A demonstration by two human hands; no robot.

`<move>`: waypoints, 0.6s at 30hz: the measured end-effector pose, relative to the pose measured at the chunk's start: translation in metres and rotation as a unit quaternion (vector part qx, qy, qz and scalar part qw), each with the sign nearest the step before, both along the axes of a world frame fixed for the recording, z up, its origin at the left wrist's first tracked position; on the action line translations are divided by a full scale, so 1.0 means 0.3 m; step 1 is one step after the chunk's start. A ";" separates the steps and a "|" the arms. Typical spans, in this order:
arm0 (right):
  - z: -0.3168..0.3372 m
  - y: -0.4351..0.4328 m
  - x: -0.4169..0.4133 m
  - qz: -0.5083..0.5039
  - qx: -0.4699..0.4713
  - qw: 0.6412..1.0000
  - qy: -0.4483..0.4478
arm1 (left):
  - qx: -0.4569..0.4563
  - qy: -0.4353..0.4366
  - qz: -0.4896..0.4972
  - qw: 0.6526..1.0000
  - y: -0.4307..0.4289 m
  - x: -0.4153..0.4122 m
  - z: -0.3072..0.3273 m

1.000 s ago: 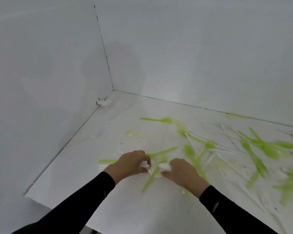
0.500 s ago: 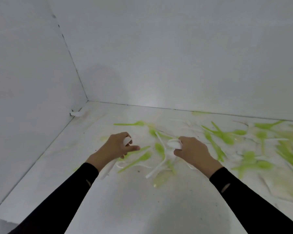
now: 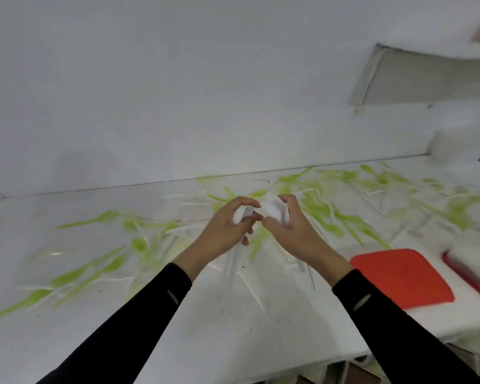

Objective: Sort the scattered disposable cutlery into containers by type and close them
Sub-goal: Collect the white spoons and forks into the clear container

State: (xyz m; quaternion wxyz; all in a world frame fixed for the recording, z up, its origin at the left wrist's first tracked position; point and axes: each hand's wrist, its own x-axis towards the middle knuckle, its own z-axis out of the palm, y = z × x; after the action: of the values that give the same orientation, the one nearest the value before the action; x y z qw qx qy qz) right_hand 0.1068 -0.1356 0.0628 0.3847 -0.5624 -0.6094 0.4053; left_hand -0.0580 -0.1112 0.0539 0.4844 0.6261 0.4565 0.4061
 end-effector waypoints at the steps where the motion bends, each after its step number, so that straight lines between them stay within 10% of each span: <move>1: -0.001 -0.016 0.048 -0.009 -0.033 0.998 0.045 | -0.006 -0.022 -0.007 1.000 -0.005 0.058 -0.001; 4: -0.008 -0.079 0.238 -0.043 -0.080 0.983 0.161 | -0.039 -0.085 -0.043 0.995 -0.034 0.272 -0.020; 18: -0.025 -0.236 0.835 -0.182 -0.052 0.967 0.172 | -0.016 -0.026 -0.162 0.986 -0.005 1.001 -0.046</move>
State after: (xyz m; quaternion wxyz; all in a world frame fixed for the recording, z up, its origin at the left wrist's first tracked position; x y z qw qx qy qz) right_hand 0.3574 -0.2065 0.0554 0.5212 -0.6050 -0.3995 0.4503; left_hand 0.2424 -0.1128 0.0400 0.5655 0.6730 0.3428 0.3312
